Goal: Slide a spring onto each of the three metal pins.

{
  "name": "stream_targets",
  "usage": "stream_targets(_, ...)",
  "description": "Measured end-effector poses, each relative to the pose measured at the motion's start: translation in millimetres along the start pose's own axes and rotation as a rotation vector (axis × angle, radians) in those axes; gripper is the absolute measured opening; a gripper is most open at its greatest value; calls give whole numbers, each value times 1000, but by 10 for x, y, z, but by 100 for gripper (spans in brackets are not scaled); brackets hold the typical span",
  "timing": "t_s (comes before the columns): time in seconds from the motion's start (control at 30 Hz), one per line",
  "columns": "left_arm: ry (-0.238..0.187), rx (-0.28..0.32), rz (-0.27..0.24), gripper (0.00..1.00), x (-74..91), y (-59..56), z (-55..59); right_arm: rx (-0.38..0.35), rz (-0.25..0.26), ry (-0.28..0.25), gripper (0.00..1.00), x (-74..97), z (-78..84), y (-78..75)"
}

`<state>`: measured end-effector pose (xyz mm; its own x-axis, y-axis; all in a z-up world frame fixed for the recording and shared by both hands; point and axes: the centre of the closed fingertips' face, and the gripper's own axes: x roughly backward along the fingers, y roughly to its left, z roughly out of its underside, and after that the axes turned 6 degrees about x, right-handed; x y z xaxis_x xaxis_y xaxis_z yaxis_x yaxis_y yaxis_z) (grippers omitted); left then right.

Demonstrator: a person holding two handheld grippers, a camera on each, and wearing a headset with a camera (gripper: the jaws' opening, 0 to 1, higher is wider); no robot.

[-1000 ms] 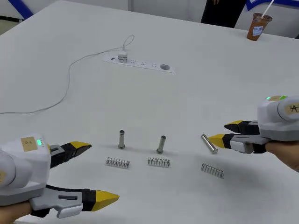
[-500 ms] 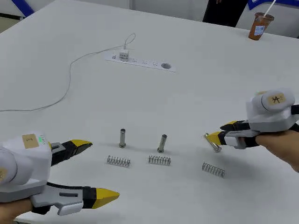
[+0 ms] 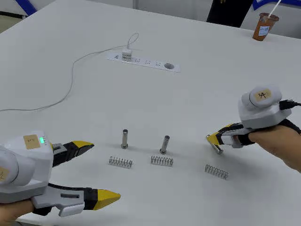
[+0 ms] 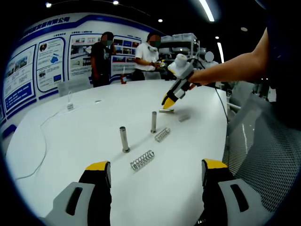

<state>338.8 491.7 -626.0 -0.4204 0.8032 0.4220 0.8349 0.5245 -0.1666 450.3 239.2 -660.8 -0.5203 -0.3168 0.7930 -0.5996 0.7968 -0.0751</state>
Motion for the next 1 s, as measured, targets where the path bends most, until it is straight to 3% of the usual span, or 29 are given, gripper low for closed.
stream_targets(1.0, 6, 17, 1, 78, -6, 0, 51, -47, -2, 128, 15, -176, 107, -17)
